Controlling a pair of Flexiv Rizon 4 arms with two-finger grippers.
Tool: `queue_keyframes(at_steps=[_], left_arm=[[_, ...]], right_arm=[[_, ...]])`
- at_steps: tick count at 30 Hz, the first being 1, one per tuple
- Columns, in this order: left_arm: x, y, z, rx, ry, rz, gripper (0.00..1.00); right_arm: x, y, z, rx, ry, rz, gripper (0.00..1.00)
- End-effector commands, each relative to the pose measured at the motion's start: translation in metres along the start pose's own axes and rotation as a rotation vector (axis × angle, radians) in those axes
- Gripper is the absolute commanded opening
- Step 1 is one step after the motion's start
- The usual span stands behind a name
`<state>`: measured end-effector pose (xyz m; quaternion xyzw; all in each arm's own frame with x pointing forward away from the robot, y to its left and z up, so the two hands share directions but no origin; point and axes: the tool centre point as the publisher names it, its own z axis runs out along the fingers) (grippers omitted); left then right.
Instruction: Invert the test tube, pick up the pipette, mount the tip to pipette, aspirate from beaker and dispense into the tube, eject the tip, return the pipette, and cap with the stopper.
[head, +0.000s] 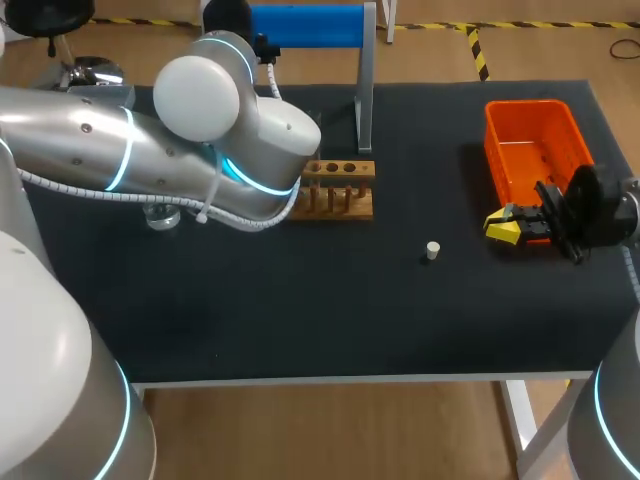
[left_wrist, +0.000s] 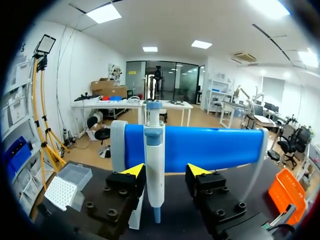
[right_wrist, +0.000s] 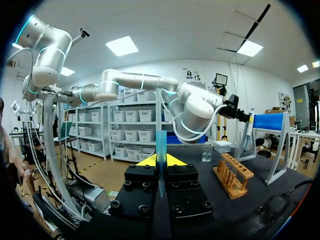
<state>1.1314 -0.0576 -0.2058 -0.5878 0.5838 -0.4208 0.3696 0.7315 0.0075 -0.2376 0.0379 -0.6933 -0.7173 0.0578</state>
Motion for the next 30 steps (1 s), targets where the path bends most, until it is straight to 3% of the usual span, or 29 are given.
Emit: queue_keyframes(at_steps=[1, 8, 30], left_arm=[[0.002, -0.001, 0.009, 0.007, -0.007, 0.003, 0.55], [-0.002, -0.005, 0.013, 0.015, -0.019, 0.012, 0.67], [-0.013, -0.011, 0.026, 0.042, -0.032, 0.015, 0.6]], right_arm=[[0.001, 0.0, 0.0, 0.002, -0.001, 0.0, 0.0], [0.001, 0.0, 0.0, 0.002, -0.001, 0.0, 0.0], [0.001, 0.0, 0.0, 0.002, -0.001, 0.0, 0.0]])
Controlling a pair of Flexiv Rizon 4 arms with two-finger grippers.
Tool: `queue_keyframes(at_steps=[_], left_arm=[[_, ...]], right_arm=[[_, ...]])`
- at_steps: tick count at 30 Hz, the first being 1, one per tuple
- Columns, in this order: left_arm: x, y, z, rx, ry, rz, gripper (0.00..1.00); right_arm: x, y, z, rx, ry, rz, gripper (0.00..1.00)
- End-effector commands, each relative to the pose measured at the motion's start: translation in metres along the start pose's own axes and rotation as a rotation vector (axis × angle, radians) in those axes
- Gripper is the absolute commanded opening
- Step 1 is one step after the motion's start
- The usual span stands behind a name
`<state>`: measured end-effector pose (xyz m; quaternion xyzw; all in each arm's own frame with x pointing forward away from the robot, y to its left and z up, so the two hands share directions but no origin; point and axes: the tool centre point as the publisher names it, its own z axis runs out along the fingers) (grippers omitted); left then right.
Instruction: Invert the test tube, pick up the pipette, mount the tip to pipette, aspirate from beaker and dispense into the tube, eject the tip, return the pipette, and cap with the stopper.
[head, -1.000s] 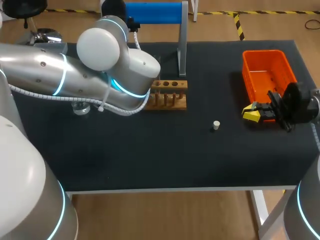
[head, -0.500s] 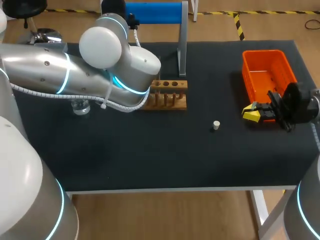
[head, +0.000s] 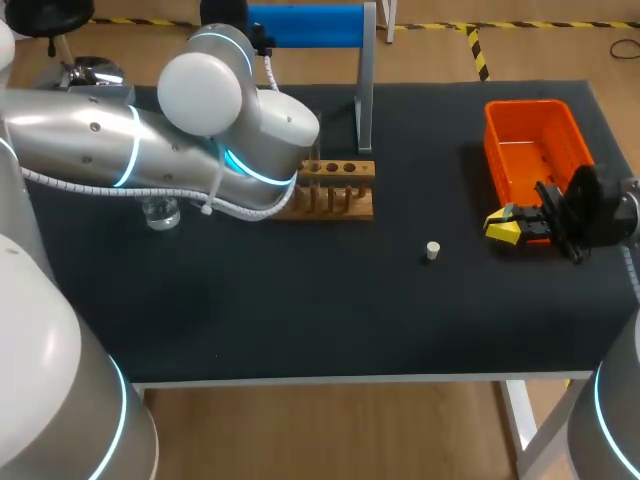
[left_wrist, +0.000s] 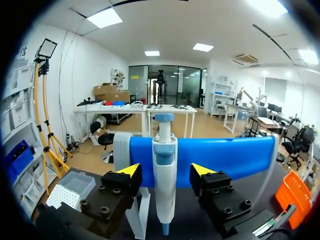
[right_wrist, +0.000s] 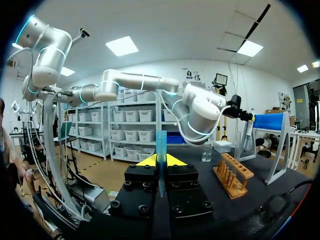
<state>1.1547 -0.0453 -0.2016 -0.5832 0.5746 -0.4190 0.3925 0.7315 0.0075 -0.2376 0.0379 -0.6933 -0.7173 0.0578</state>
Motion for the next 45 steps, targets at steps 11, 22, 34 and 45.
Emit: queue_keyframes(at_steps=[11, 22, 34, 45], left_arm=[[-0.0002, 0.0028, 0.0124, 0.01, 0.009, -0.005, 0.6], [-0.0011, 0.0033, 0.0165, 0.014, 0.016, -0.007, 0.59], [-0.0028, 0.0053, 0.0169, 0.015, 0.026, -0.004, 0.59], [-0.004, 0.0061, 0.0169, 0.014, 0.025, -0.004, 0.55]], right_arm=[[0.0011, 0.0004, -0.0004, 0.001, -0.001, 0.0, 0.0], [0.0011, 0.0004, -0.0004, 0.001, -0.001, 0.0, 0.0], [0.0011, 0.0004, -0.0004, 0.001, -0.001, 0.0, 0.0], [0.0011, 0.0004, -0.0004, 0.001, -0.001, 0.0, 0.0]])
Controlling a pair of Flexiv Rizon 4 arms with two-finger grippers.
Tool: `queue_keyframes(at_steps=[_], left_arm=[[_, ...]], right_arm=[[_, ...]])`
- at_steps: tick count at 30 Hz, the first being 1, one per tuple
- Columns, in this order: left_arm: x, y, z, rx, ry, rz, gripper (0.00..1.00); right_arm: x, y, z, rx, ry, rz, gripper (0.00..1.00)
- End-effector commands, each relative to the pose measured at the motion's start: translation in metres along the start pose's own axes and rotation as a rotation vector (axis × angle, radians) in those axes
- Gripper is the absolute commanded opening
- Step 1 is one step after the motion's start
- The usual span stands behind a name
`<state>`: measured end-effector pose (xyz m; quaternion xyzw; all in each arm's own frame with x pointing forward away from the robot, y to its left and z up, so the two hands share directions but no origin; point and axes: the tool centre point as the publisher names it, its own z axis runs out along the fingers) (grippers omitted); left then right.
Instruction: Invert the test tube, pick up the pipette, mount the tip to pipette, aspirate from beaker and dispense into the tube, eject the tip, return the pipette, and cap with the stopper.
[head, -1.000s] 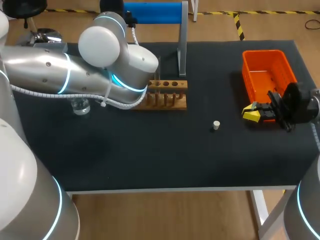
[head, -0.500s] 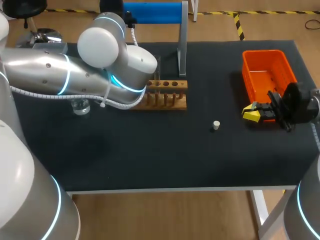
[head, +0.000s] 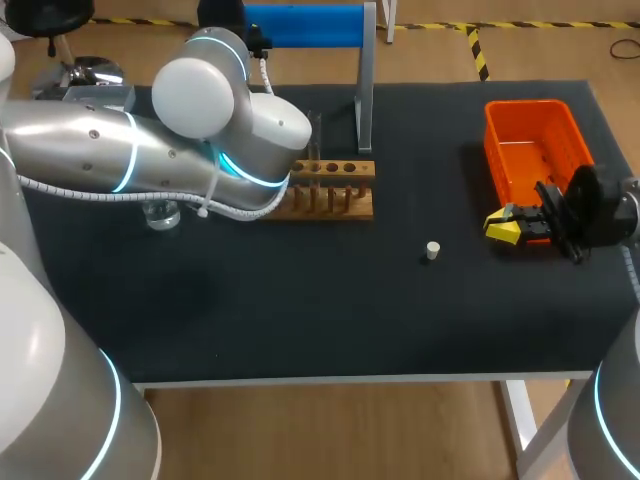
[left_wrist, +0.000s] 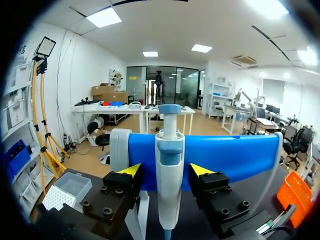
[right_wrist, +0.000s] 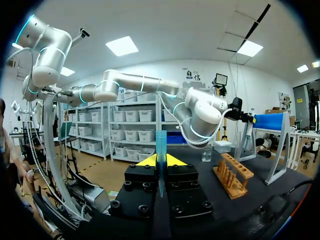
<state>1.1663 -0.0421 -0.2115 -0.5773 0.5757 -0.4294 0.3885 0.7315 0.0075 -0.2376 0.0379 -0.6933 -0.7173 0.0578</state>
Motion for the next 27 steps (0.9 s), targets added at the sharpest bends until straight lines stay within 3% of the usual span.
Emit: queue_keyframes(at_steps=[1, 17, 18, 19, 20, 21, 27], left_arm=[[-0.0004, 0.001, 0.0027, 0.002, 0.003, -0.001, 0.53], [0.0032, 0.0017, 0.0056, -0.002, 0.007, 0.0, 0.45], [0.0032, 0.0017, 0.0056, -0.002, 0.007, 0.0, 0.42], [0.0032, 0.0017, 0.0056, -0.002, 0.006, 0.001, 0.32], [0.0032, 0.0016, 0.0056, -0.002, 0.006, 0.001, 0.2], [0.0032, 0.0016, 0.0057, -0.002, 0.005, 0.001, 0.0], [0.0032, -0.0019, 0.0044, 0.002, 0.004, 0.002, 0.0]], right_arm=[[0.0011, 0.0004, -0.0004, 0.001, -0.001, 0.0, 0.0], [0.0011, 0.0004, -0.0004, 0.001, -0.001, 0.0, 0.0], [0.0011, 0.0004, -0.0004, 0.001, -0.001, 0.0, 0.0], [0.0011, 0.0004, -0.0004, 0.001, -0.001, 0.0, 0.0], [0.0011, 0.0004, -0.0004, 0.001, -0.001, 0.0, 0.0], [0.0011, 0.0004, -0.0004, 0.001, -0.001, 0.0, 0.0], [0.0011, 0.0004, -0.0004, 0.001, -0.001, 0.0, 0.0]])
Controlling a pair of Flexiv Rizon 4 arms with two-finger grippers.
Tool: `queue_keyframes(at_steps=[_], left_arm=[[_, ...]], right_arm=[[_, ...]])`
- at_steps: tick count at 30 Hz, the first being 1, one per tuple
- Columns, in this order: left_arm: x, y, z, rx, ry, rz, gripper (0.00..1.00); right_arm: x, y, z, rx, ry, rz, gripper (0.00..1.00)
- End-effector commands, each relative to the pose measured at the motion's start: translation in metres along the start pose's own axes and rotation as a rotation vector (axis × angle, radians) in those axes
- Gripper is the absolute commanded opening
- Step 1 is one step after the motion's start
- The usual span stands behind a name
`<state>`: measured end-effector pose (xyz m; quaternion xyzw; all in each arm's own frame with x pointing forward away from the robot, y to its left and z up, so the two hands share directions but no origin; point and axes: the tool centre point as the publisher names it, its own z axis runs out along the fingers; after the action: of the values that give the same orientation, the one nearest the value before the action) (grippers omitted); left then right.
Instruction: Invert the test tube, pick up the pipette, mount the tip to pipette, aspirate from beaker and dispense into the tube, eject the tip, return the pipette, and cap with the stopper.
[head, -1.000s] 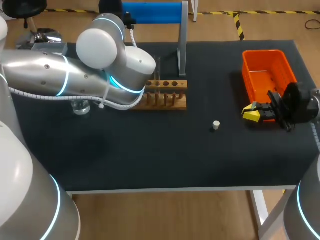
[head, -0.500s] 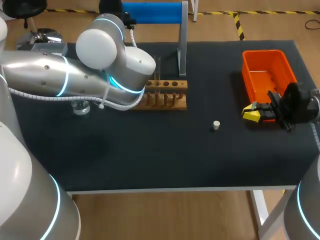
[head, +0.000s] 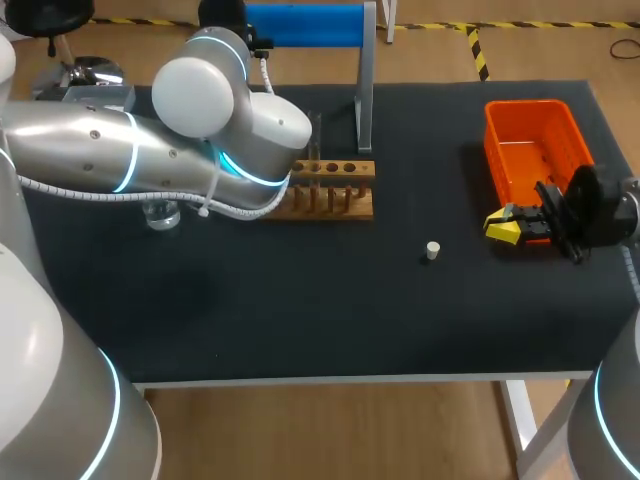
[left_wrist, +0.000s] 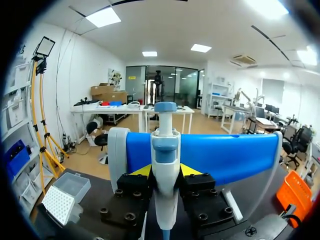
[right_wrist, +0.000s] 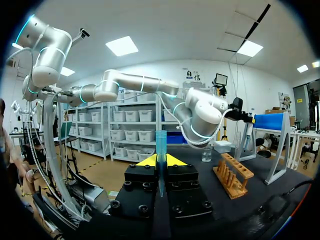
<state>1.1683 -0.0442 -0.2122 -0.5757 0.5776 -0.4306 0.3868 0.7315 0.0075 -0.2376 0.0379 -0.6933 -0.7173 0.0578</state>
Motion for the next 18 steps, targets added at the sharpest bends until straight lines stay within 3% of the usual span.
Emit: queue_keyframes(at_steps=[1, 18], left_arm=[[0.001, -0.004, 0.001, 0.005, -0.003, 0.001, 0.0], [0.002, -0.054, -0.009, 0.073, -0.016, 0.039, 0.0]], right_arm=[[0.001, 0.0, 0.0, 0.001, -0.001, 0.0, 0.0], [0.001, 0.0, 0.0, 0.001, -0.001, 0.0, 0.0]])
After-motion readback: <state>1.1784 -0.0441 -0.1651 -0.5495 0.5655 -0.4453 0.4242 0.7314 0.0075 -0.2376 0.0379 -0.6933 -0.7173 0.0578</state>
